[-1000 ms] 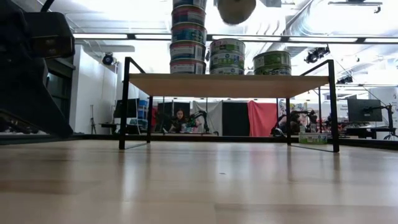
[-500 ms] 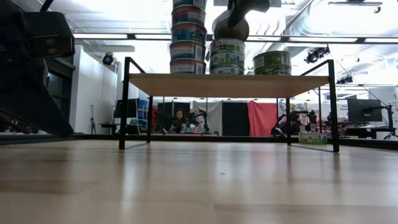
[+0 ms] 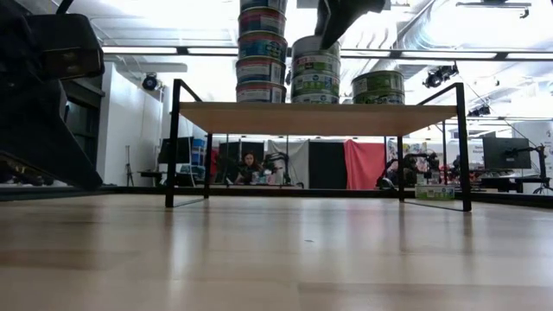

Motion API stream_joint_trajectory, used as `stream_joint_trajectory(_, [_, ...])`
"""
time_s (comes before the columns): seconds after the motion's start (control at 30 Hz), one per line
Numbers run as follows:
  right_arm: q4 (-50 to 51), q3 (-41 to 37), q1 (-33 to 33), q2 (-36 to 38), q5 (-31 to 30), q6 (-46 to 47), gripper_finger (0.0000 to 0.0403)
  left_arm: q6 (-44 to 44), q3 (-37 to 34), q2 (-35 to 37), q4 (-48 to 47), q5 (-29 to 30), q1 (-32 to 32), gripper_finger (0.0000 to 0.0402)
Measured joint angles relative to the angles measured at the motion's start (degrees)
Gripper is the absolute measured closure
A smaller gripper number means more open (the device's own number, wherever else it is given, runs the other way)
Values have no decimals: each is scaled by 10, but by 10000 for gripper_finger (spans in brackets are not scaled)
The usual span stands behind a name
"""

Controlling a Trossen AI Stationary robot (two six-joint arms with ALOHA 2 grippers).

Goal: Stack canned seafood by type on shelf
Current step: Stack the white-green tuna can on top of the white-green tuna can on the shelf

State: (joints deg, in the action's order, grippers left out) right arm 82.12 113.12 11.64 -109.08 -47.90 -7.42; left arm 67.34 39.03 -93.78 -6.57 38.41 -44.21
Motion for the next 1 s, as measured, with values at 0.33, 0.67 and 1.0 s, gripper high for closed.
stream_joint_trajectory(0.33, [54,82,18,2,127,124,193,-1,0,0,-1,0,0,402])
stream_joint_trajectory(0.67, [75,-47,144,74,244,325,241,-16,0,0,0,0,0,402])
stream_joint_trajectory(1.0, [61,-392,196,432,78,971,392,-30,0,0,8,-13,4,401])
